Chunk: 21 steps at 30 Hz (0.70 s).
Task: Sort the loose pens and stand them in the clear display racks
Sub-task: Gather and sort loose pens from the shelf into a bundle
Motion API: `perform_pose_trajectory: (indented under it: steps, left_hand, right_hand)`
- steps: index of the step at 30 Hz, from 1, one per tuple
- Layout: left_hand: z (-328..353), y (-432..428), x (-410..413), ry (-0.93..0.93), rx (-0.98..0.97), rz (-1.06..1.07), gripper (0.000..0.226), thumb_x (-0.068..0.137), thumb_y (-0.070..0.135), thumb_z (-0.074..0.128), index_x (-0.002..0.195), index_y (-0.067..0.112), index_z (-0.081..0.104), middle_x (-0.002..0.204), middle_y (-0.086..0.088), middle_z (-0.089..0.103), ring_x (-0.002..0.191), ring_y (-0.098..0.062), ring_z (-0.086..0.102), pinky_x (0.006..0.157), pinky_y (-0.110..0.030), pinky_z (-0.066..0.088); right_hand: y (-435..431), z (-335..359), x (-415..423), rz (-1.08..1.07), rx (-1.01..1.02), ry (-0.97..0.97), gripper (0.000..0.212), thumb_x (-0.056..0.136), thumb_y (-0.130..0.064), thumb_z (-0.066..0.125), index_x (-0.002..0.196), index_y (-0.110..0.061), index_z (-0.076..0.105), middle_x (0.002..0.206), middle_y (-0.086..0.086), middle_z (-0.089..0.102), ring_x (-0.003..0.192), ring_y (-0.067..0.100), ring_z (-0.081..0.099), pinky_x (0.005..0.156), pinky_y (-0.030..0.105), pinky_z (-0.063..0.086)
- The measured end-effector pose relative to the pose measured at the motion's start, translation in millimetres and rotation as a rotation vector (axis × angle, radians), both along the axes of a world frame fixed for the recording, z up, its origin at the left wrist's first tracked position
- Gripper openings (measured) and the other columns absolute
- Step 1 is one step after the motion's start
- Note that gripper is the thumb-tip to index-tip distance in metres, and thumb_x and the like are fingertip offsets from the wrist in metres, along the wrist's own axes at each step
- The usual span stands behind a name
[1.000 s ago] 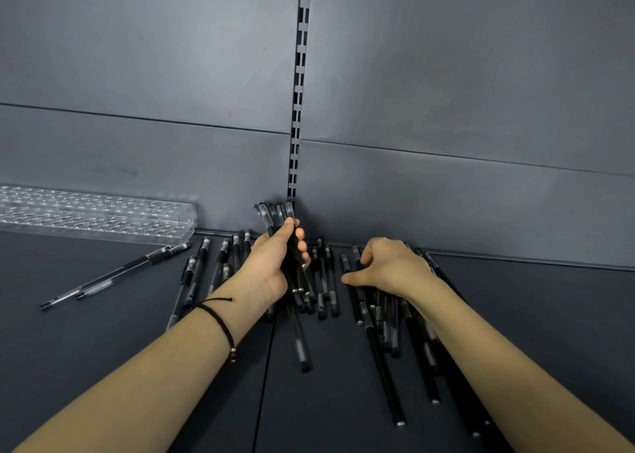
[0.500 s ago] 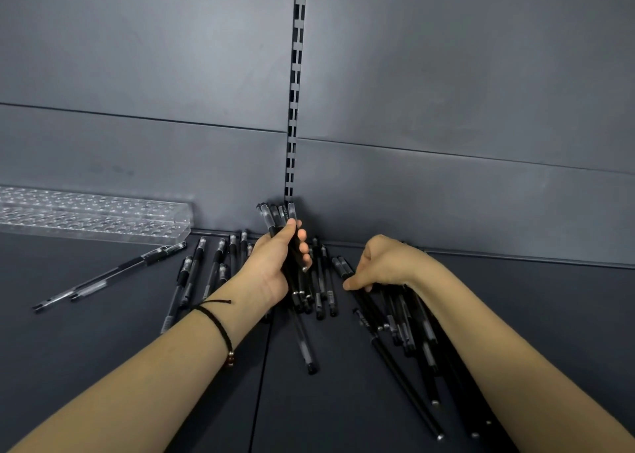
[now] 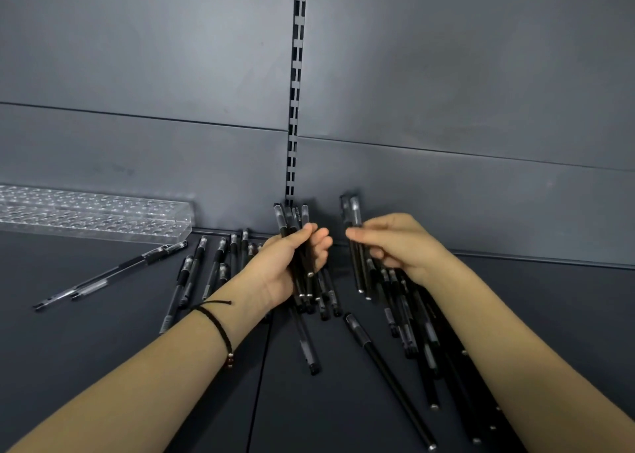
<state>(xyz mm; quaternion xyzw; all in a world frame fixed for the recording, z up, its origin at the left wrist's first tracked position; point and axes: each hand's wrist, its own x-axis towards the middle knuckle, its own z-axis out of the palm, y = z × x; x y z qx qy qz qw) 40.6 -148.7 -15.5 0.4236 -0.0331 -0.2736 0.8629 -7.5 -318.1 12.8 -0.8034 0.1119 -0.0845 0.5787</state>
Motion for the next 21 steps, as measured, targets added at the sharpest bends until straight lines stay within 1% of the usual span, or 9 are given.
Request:
perform_pose_trajectory:
  steps: [2,3,5,8,10,12,15,18,21]
  left_hand:
    - [3,-2,-5,-0.015,-0.016,-0.082,0.012,0.1,0.014,0.051,0.101,0.006,0.061,0.093,-0.014,0.075,0.079,-0.023,0.075,0.062,-0.031,0.061]
    - [4,-2,-7,-0.043,0.005,-0.125,0.014,0.101,0.015,0.05,0.104,0.006,0.06,0.098,-0.017,0.075,0.084,-0.025,0.074,0.064,-0.032,0.061]
    - [5,-2,-11,-0.104,0.048,-0.212,0.023,0.101,0.018,0.049,0.115,0.003,0.059,0.107,-0.02,0.072,0.093,-0.029,0.073,0.071,-0.036,0.061]
    - [5,-1,-14,-0.174,0.096,-0.302,0.036,0.101,0.021,0.049,0.127,-0.002,0.057,0.115,-0.02,0.069,0.105,-0.03,0.069,0.084,-0.039,0.059]
    - [4,-2,-16,-0.199,0.126,-0.305,0.036,0.1,0.022,0.051,0.126,-0.001,0.059,0.115,-0.018,0.07,0.103,-0.027,0.07,0.081,-0.036,0.06]
    - [3,-3,-17,-0.207,0.159,-0.278,0.035,0.098,0.021,0.055,0.125,0.0,0.059,0.112,-0.015,0.072,0.095,-0.022,0.072,0.074,-0.033,0.061]
    - [2,-5,-19,-0.219,0.191,-0.275,0.024,0.094,0.017,0.059,0.116,0.006,0.061,0.106,-0.011,0.074,0.084,-0.017,0.073,0.071,-0.032,0.061]
    - [4,-3,-18,-0.262,0.225,-0.309,0.026,0.092,0.014,0.062,0.116,0.002,0.062,0.096,-0.007,0.075,0.077,-0.013,0.071,0.068,-0.029,0.059]
    - [5,-3,-14,-0.266,0.217,-0.276,0.025,0.092,0.013,0.062,0.114,0.001,0.058,0.079,-0.005,0.072,0.067,-0.014,0.068,0.062,-0.027,0.057]
  right_hand:
    - [2,7,-3,0.059,0.235,-0.067,0.013,0.084,-0.017,0.073,0.077,-0.01,0.064,0.06,-0.002,0.055,0.043,0.004,0.043,0.034,0.015,0.025]
    - [3,8,-4,0.082,0.289,-0.087,0.013,0.085,-0.016,0.071,0.076,-0.01,0.065,0.065,0.001,0.059,0.044,0.005,0.046,0.035,0.016,0.028]
    - [6,8,-5,0.091,0.299,-0.112,0.014,0.087,-0.015,0.07,0.074,-0.01,0.067,0.07,0.004,0.065,0.047,0.006,0.052,0.038,0.017,0.033]
    - [6,5,-6,0.047,0.221,-0.122,0.015,0.087,-0.017,0.07,0.074,-0.012,0.069,0.067,0.002,0.065,0.047,0.006,0.051,0.038,0.017,0.032]
    - [4,2,-5,0.029,0.182,-0.11,0.015,0.086,-0.022,0.073,0.072,-0.016,0.07,0.066,0.001,0.06,0.047,0.006,0.046,0.038,0.016,0.03]
    - [3,1,-6,0.039,0.151,-0.092,0.014,0.085,-0.023,0.074,0.074,-0.014,0.07,0.066,0.001,0.056,0.046,0.004,0.041,0.037,0.015,0.027]
    - [4,2,-9,0.076,0.121,-0.056,0.019,0.084,-0.022,0.074,0.093,-0.006,0.068,0.067,0.001,0.056,0.045,0.004,0.036,0.036,0.016,0.022]
    - [4,5,-17,0.077,0.0,-0.02,0.02,0.085,-0.031,0.073,0.086,-0.012,0.066,0.054,-0.01,0.05,0.046,0.003,0.036,0.04,0.016,0.026]
    - [-3,7,-31,0.129,-0.218,-0.013,0.026,0.084,-0.04,0.071,0.078,-0.016,0.064,0.056,-0.011,0.054,0.048,0.004,0.041,0.042,0.015,0.031]
